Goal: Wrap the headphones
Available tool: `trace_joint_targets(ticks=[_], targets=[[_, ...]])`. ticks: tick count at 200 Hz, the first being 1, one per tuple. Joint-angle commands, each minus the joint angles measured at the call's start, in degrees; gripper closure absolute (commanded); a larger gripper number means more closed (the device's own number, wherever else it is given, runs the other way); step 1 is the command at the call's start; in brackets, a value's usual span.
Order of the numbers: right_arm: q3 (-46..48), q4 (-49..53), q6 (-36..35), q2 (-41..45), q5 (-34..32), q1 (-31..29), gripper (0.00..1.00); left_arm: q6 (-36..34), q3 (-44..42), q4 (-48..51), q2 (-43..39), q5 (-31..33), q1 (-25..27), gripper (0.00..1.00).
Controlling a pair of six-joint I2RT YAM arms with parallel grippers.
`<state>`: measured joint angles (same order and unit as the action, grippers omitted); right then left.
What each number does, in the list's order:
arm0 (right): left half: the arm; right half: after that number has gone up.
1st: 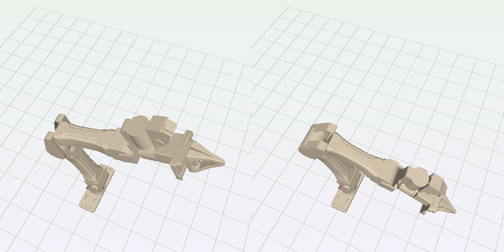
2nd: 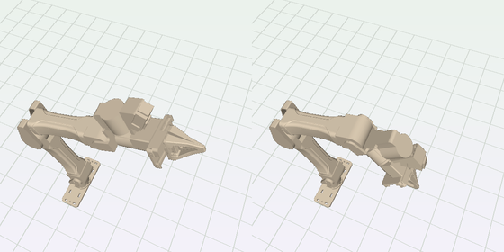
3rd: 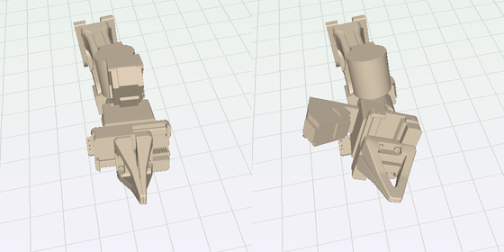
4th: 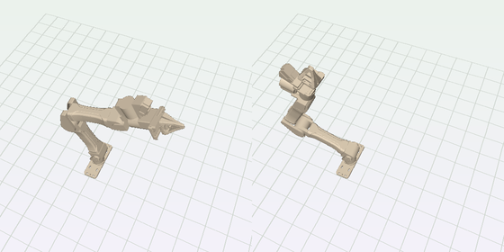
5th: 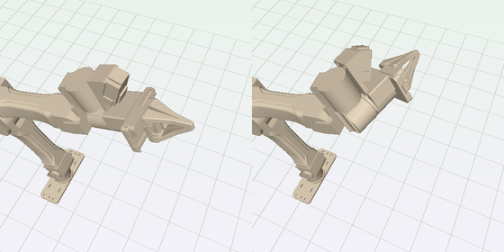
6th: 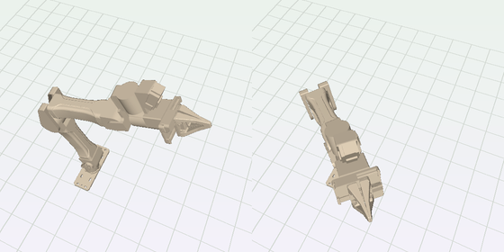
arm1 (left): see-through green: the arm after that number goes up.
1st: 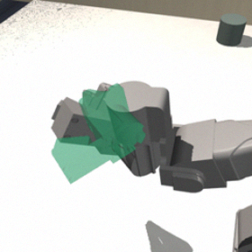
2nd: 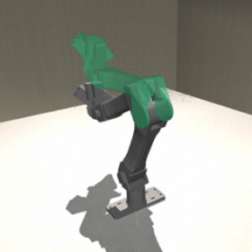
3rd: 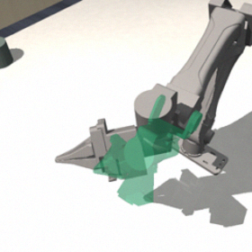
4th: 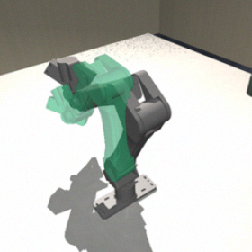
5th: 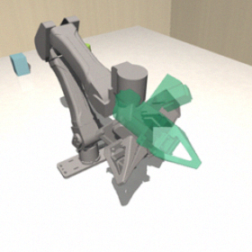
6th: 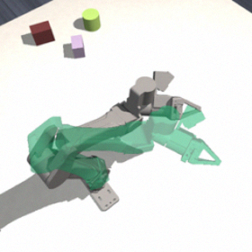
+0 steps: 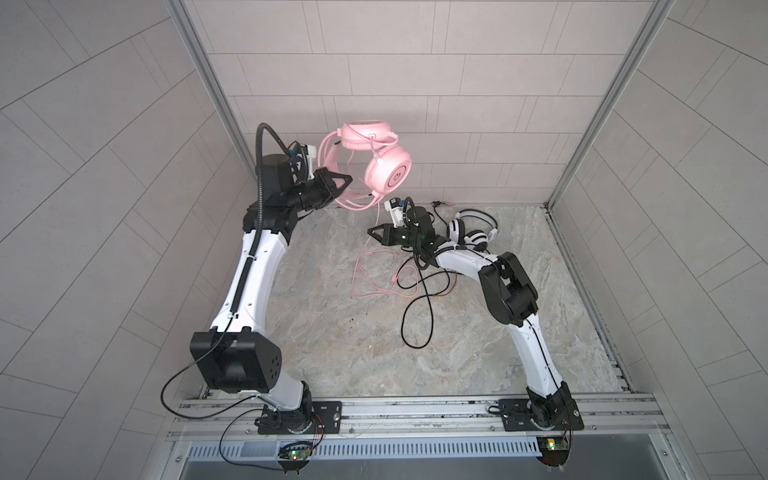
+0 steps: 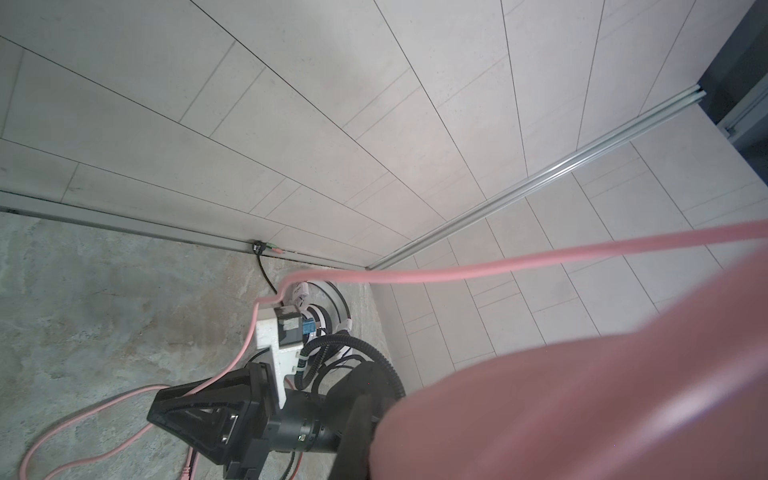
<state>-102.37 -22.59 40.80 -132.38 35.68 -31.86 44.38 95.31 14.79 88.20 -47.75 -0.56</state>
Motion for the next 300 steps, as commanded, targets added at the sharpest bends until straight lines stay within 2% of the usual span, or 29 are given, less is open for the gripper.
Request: trace_joint_targets(ticks=[1,38,82,100,134,165,207,242,264,300], targets=[[-0.34,-1.09,-0.29,1.94,-1.13,-0.8,0.9,3.43,0.32,-4.12,-1.7,0.49,-1.66,1.0],[3.78,10.79,-7.52,7.2,-2.56,-2.62,0.92,7.24,0.58,-3.59,-0.75,6.78,-5.33,1.0],[15.73,25.36,-19.92,20.3,-9.04,-7.22,0.92,14.78,-1.88,-15.72,2.43,8.17,-8.64,1.0],[20.61,30.1,-24.42,26.47,-14.22,-9.27,0.92,13.71,-0.78,-14.66,4.03,9.16,-9.71,1.0],[24.84,37.23,-28.29,34.42,-21.42,-12.48,0.92,10.35,0.0,-11.39,5.09,12.69,-11.15,1.0],[22.32,45.28,-32.47,37.31,-27.78,-16.0,0.93,1.25,3.34,2.0,4.75,21.57,-11.22,1.0],[14.48,55.62,-39.12,38.22,-33.43,-20.06,0.93,-9.93,2.89,11.58,2.73,32.19,-11.13,1.0],[9.25,59.39,-41.22,38.45,-33.5,-21.06,0.93,-14.75,-2.13,11.94,-1.13,38.36,-11.22,1.0],[5.34,62.56,-42.34,38.34,-34.91,-21.89,0.93,-17.97,-1.47,15.53,-0.98,42.01,-11.2,1.0],[0.57,65.67,-44.8,40.61,-39.32,-22.2,0.93,-20.62,-1.66,17.44,-0.65,42.47,-10.87,1.0]])
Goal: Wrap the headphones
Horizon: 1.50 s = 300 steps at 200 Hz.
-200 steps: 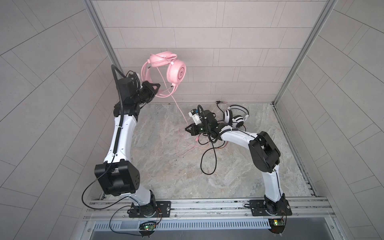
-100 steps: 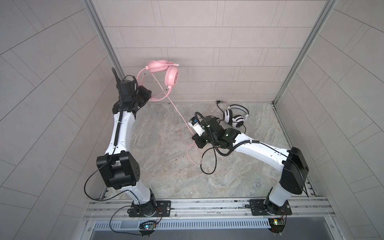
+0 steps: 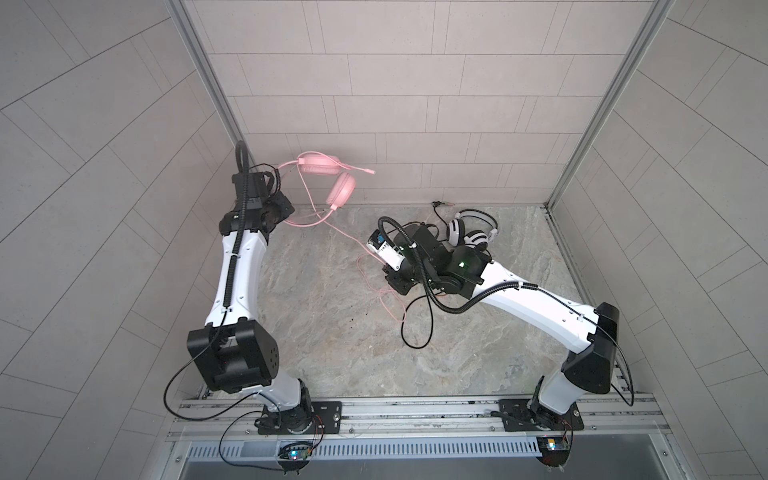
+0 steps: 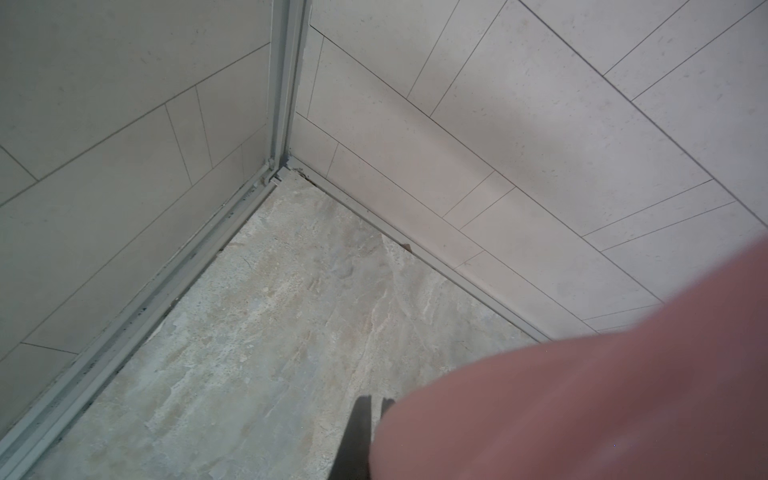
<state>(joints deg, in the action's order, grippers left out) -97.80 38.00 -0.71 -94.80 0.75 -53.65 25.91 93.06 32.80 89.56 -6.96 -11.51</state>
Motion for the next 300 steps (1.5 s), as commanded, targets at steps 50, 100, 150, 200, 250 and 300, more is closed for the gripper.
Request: trace_joint_targets(ticks=[50,100,150,200,250,300], targets=[[-16.31,9.32,-6.74,0.98,-9.12,-0.24,0.93,-9.16,0.35,2.57,-2.01,7.39,5.81,1.0],[-37.39,16.99,-8.03,-8.07,-7.37,0.1,0.93,-14.23,0.26,5.52,-0.69,8.87,10.84,1.0],[-51.86,21.48,-11.31,-14.98,-9.89,1.62,0.92,-22.21,-0.59,7.31,-0.12,-2.88,15.64,1.0],[-52.49,23.73,-12.5,-15.81,-11.36,9.89,0.91,-32.21,0.91,14.87,-0.1,-2.85,20.47,1.0],[-50.29,25.85,-10.0,-13.6,-12.44,14.67,0.91,-30.7,-1.86,13.87,-2.88,5.68,20.48,1.0],[-39.07,27.7,-7.18,-7.66,-18.04,13.59,0.92,-30.6,-2.28,13.2,-4.82,10.77,20.49,1.0]])
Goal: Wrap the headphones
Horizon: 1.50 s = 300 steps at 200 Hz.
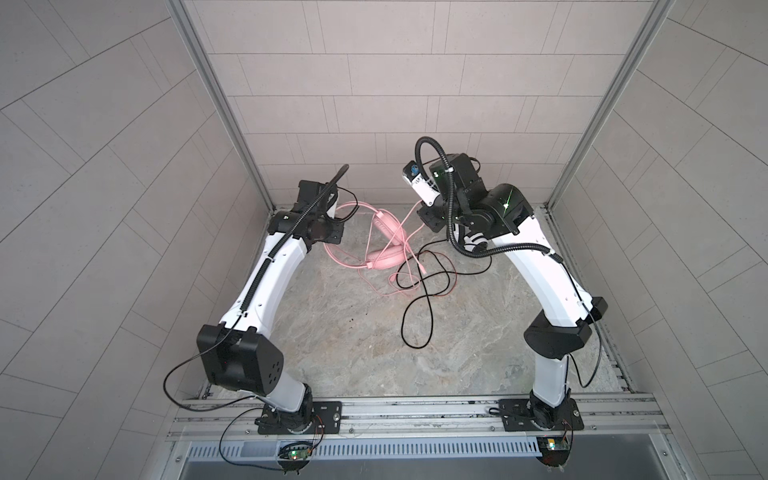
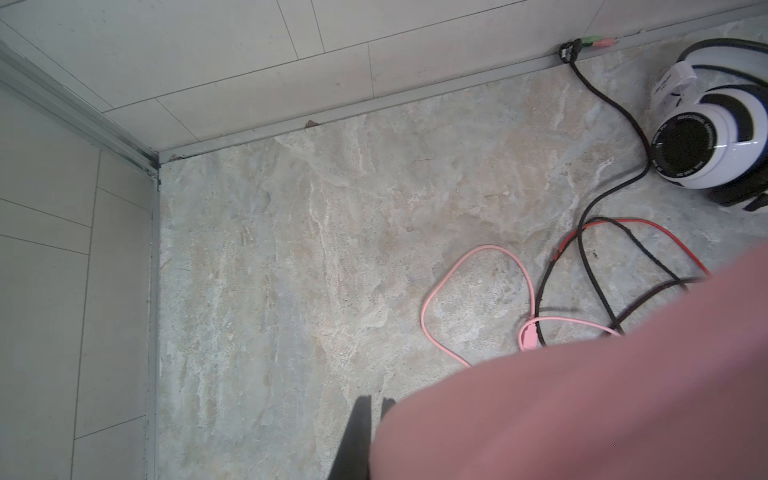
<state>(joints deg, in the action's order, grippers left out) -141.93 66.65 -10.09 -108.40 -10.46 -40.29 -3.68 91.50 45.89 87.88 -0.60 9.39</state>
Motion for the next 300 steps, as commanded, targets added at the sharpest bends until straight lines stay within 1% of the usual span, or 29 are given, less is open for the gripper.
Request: trace_joint_targets(ticks=[1,14,36,65,93,110,138,164,175,189,200,214,228,240,249,256,262,275,287,300], targets=[[5.29,-1.02,2.32,6.1,-6.89,0.27,0.92,-0.99,-0.76,0.09,-3.23,4.49,-0.41,1.0],[6.04,-0.2,3.3,6.81,-6.93,0.22,0.91,-0.46,-1.92,-0.89,-4.07,7.29,-0.42,1.0],[2.27,4.78,5.12,5.8,-5.8,-0.3,0.91,-0.24,-4.14,-2.72,-5.94,10.44,-0.42,1.0],[-1.61,9.14,8.76,4.73,-5.63,-1.4,0.91,0.08,-5.67,-3.78,-7.3,11.85,-0.42,1.0],[-7.04,15.12,9.88,2.64,-7.15,-3.35,0.91,0.25,-5.89,-3.83,-7.18,14.34,-0.37,1.0],[-10.14,18.09,10.42,1.53,-7.31,-4.6,0.91,1.76,-6.68,-5.27,-7.51,15.77,-0.41,1.0],[-10.39,19.25,10.99,1.59,-6.03,-5.67,0.9,2.36,-7.31,-6.56,-7.8,16.05,-0.42,1.0],[-10.78,21.41,11.65,1.26,-7.14,-5.59,0.9,2.44,-6.95,-5.72,-7.4,17.89,-0.44,1.0],[-11.66,21.93,12.37,0.98,-5.89,-5.35,0.9,2.78,-7.29,-6.04,-7.68,18.45,-0.49,1.0],[-11.59,20.11,14.41,0.65,0.26,-4.25,0.89,3.53,-8.37,-7.48,-8.32,17.71,-0.48,1.0],[-7.62,17.17,15.01,0.6,4.98,-3.74,0.87,4.1,-8.42,-8.0,-8.36,16.29,-0.51,1.0],[-0.73,14.18,14.46,0.35,8.27,-3.7,0.85,4.44,-7.18,-7.18,-7.92,15.07,-0.6,1.0],[7.61,11.27,15.85,1.09,7.71,-3.61,0.82,4.81,-5.58,-5.85,-7.43,14.79,-1.09,1.0],[15.8,8.0,17.43,2.79,6.41,-3.24,0.8,5.39,-4.23,-5.06,-7.66,12.81,-2.42,1.0],[24.59,1.73,18.32,5.93,5.73,-2.72,0.78,6.12,-3.32,-4.85,-8.09,10.65,-3.66,1.0],[30.83,-3.25,18.61,8.72,6.79,-1.92,0.76,6.99,-2.62,-4.84,-8.41,8.65,-4.58,1.0],[36.46,-8.06,18.61,11.23,9.01,-0.94,0.74,7.63,-1.84,-4.74,-8.67,7.02,-5.29,1.0],[46.6,-18.14,21.38,15.94,12.27,1.58,0.69,8.85,0.38,-4.11,-8.9,3.95,-6.31,1.0],[53.65,-25.9,24.23,19.14,17.31,4.87,0.61,10.14,2.91,-3.3,-8.81,1.5,-7.18,1.0],[61.42,-35.41,27.89,21.76,23.16,8.49,0.5,12.01,5.97,-2.31,-8.39,-2.4,-8.65,1.0]])
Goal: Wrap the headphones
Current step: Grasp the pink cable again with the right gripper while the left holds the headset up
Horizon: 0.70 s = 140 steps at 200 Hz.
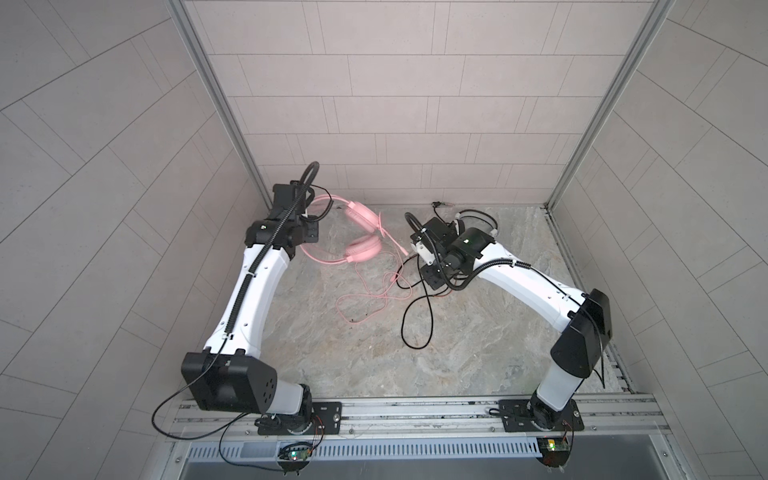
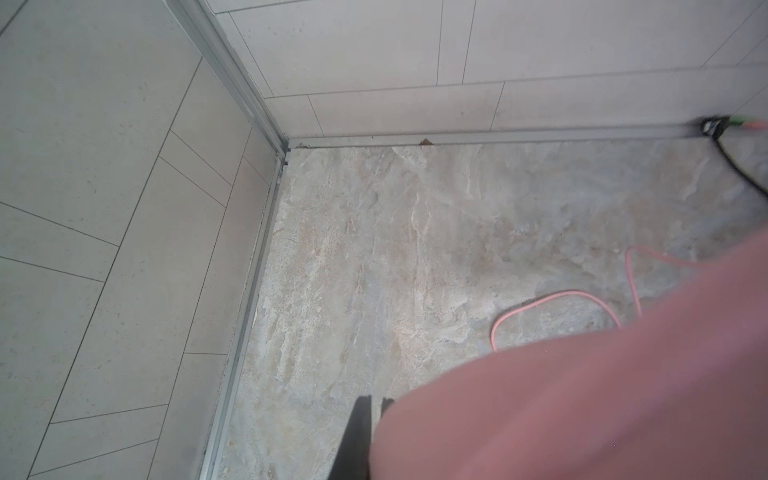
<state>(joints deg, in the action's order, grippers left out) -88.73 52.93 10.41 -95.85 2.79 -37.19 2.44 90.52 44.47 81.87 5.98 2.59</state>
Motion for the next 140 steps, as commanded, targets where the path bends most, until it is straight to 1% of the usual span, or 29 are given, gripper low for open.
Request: trace_joint_targets(ticks=[1,9,18,27,31,38,48,56,66,73,99,115,140], targets=[[8.7,-22.45,7.63,9.34,10.29,5.64,0.49,5.99,7.17,-0.79,-2.35,-9.15,-1.96,1.0],[12.33,-27.64,9.75,9.97,13.91,7.52,0.4,6.91,9.16,0.09,-2.03,-11.29,-2.53,1.0],[15.13,-32.6,11.44,9.54,18.02,8.93,0.32,7.85,11.16,0.85,-1.78,-13.21,-2.91,1.0],[15.64,-34.63,11.78,7.79,20.45,9.15,0.26,8.7,13.01,1.52,-1.63,-14.89,-3.08,1.0],[15.48,-35.21,11.91,6.91,21.73,9.15,0.2,9.15,13.64,1.62,-1.63,-15.6,-3.09,1.0],[15.34,-36.73,13.26,5.43,23.87,9.0,0.16,9.94,14.78,1.86,-1.66,-16.92,-3.16,1.0],[16.34,-41.02,16.35,3.56,26.28,8.8,0.15,11.3,16.35,2.17,-1.64,-18.71,-3.49,1.0],[17.48,-45.72,18.79,2.18,28.37,8.61,0.12,12.6,17.53,2.45,-1.6,-20.27,-3.9,1.0],[18.11,-50.89,22.37,0.44,30.34,7.92,0.1,14.2,19.0,2.62,-1.35,-22.2,-4.53,1.0],[18.24,-53.1,23.54,-0.5,30.5,7.4,0.09,15.41,20.0,2.71,-1.22,-23.47,-5.07,1.0],[17.11,-58.15,24.77,-5.17,29.05,4.23,0.09,19.55,23.57,2.16,-0.12,-28.0,-6.61,1.0],[16.91,-62.88,27.23,-8.63,29.32,3.33,0.09,21.06,25.01,1.46,0.43,-28.95,-6.89,1.0],[17.49,-71.08,30.28,-13.46,27.57,3.12,0.09,23.15,25.9,-0.07,1.22,-30.42,-7.41,1.0]])
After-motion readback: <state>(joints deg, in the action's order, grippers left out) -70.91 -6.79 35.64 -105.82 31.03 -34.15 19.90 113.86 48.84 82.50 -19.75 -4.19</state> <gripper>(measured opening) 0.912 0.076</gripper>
